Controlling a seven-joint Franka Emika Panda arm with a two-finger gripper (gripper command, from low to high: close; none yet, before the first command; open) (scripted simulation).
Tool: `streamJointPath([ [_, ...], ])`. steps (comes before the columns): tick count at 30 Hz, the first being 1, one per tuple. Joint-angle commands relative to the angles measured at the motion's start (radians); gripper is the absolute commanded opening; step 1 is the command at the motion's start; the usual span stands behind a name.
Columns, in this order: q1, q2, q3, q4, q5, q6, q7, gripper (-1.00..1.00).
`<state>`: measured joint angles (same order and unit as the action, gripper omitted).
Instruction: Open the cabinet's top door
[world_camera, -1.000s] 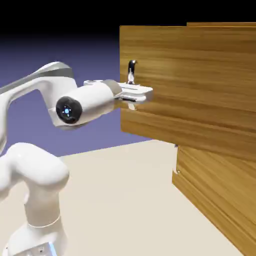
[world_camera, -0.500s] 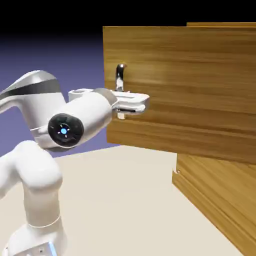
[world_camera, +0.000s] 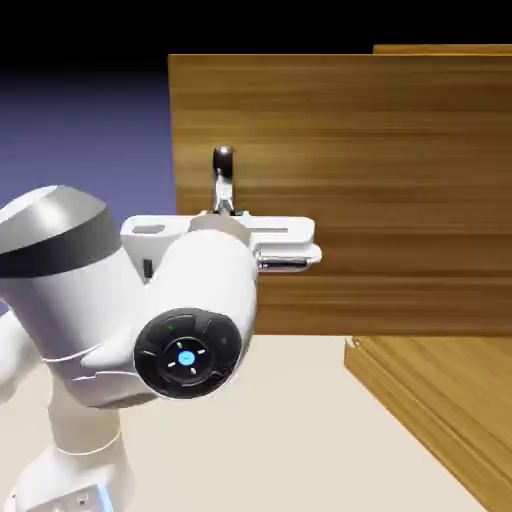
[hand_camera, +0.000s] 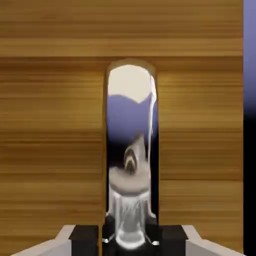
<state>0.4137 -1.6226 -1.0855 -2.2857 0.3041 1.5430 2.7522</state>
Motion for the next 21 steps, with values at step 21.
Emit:
streamJointPath([
  [21, 0.479, 0.057, -0.083, 0.743, -0.01, -0.578, 0.101, -1.0],
])
